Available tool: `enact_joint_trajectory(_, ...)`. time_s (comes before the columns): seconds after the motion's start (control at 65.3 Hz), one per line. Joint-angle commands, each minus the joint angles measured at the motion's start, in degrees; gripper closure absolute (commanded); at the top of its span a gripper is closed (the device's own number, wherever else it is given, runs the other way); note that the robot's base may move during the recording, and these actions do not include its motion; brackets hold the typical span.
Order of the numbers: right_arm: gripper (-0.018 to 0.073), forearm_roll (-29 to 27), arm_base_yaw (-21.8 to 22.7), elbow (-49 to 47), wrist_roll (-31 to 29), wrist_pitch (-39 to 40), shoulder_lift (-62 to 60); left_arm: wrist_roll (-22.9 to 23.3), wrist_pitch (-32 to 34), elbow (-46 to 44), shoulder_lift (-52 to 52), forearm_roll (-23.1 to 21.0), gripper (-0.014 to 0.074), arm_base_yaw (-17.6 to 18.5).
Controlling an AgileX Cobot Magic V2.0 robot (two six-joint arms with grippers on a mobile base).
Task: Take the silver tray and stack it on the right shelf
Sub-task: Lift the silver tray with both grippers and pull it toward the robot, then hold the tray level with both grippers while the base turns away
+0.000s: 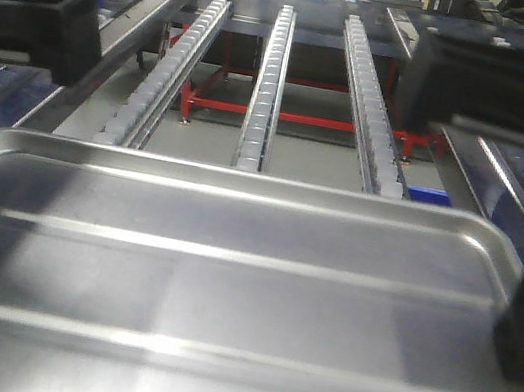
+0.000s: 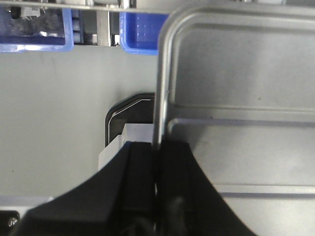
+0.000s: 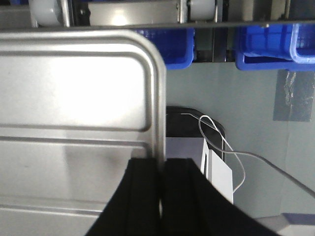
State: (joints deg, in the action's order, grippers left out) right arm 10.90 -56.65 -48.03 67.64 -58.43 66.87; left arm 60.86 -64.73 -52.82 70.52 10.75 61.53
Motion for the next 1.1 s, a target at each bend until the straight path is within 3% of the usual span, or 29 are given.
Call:
enact_joint_trajectory(0.0,0.0481,3.1,-2.8,0.1,3.6,-2.2,-2.2,2.9,-2.5,-1.1,-1.9,2.4,0.0689,2.5)
enact_joint_trajectory(0.123,0.0481,4.6,-5.7,0.1,6.2,-2.7,-2.9,4.8,-2.8,-1.1,-2.2,2.3,0.0689,5.4)
enact_joint_trajectory(0.291,0.0481,5.1,-6.3,0.1,6.8,-4.8,-3.1,7.4,-2.7,-0.6,-2.5,1.9,0.0688,8.0)
enact_joint_trajectory(0.582,0.0481,5.8,-6.3,0.1,6.8,-4.6,-3.5,8.9,-2.5,2.1,-5.4,0.6,0.0688,8.2)
enact_joint_trajectory(1.087,0.0481,5.8,-6.3,0.1,7.1,-3.8,-3.5,8.9,-5.7,2.9,-7.6,4.3,0.0688,8.2)
